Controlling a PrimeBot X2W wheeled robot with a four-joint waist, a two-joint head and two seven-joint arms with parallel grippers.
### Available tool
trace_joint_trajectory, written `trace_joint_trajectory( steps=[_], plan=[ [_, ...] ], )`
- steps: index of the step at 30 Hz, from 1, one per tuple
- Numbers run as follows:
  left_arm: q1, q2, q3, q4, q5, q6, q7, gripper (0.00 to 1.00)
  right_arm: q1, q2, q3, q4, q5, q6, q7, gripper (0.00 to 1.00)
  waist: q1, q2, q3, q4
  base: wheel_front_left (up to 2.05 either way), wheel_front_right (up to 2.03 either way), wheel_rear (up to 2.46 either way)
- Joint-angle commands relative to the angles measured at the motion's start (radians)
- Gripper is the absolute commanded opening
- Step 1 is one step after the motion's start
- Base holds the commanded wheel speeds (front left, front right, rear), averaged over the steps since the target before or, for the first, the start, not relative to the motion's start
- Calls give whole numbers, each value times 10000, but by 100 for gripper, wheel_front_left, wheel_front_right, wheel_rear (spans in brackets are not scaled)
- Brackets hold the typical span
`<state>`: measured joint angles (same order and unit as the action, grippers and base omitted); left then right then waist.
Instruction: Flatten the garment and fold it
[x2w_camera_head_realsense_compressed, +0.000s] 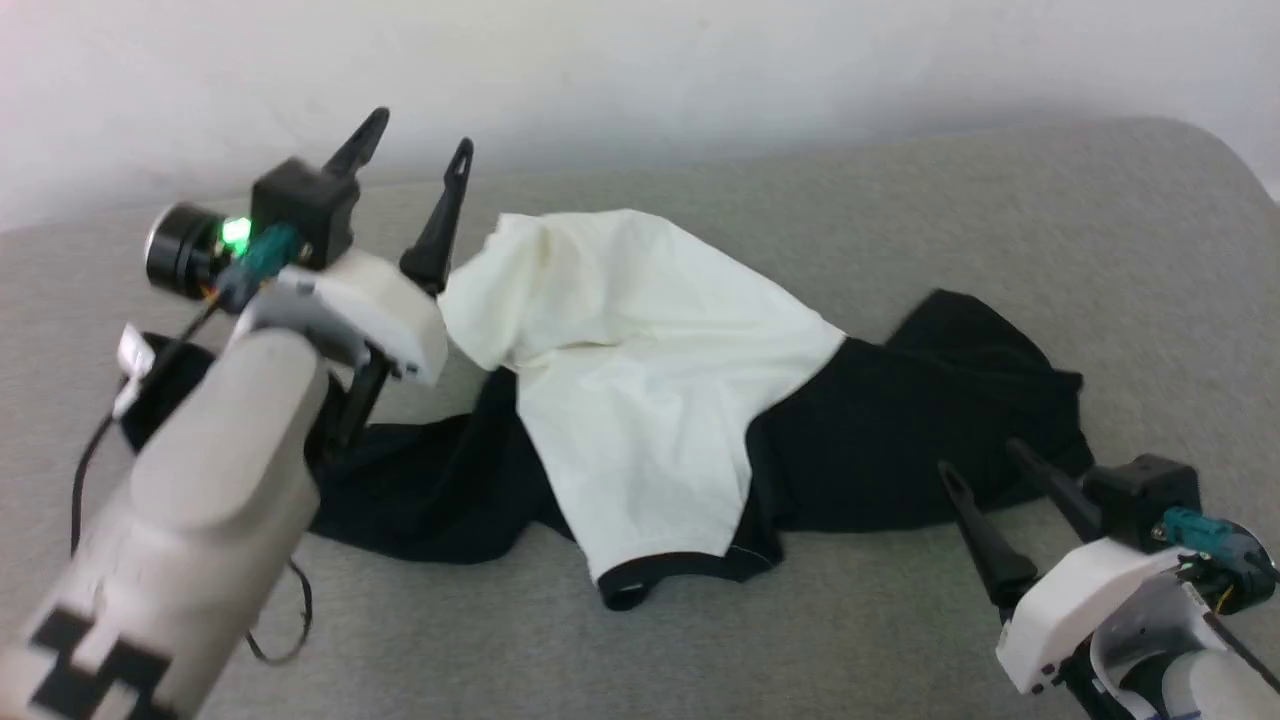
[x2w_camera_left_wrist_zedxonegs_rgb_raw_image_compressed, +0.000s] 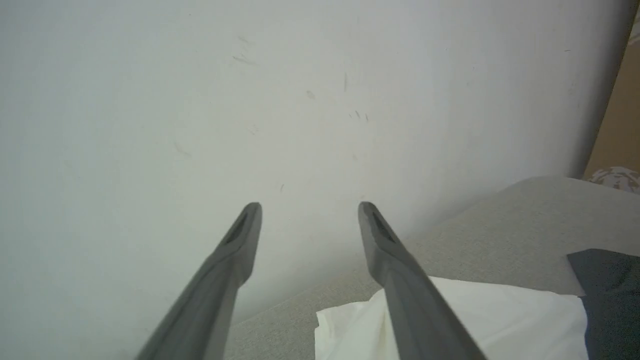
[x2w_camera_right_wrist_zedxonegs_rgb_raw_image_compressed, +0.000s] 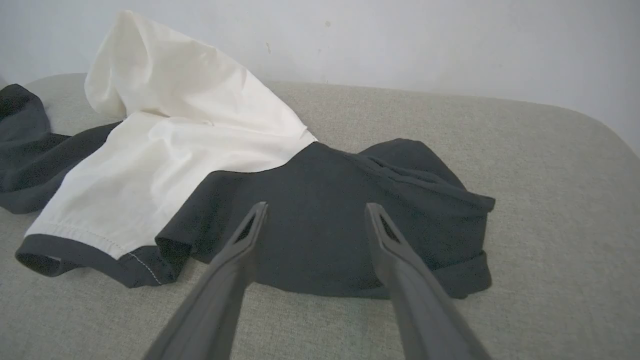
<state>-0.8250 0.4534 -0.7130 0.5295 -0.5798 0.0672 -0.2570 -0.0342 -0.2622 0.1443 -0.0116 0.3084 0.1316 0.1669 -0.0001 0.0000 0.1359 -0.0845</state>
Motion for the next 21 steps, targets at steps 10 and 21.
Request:
trace_joint_trajectory(
  steps=[10,21],
  plan=[
    [5101,76,2284,-4520,613,1574,-46,100,273,-883,1107,250,-265,-9,487,100,1,0,-1076,1609,0,0,0],
    [8376,-1484,3271,-5718,1738,1386,-46,100,-651,-1911,2816,2158,-1024,-9,1001,100,1,0,-1083,2739,0,0,0]
  ],
)
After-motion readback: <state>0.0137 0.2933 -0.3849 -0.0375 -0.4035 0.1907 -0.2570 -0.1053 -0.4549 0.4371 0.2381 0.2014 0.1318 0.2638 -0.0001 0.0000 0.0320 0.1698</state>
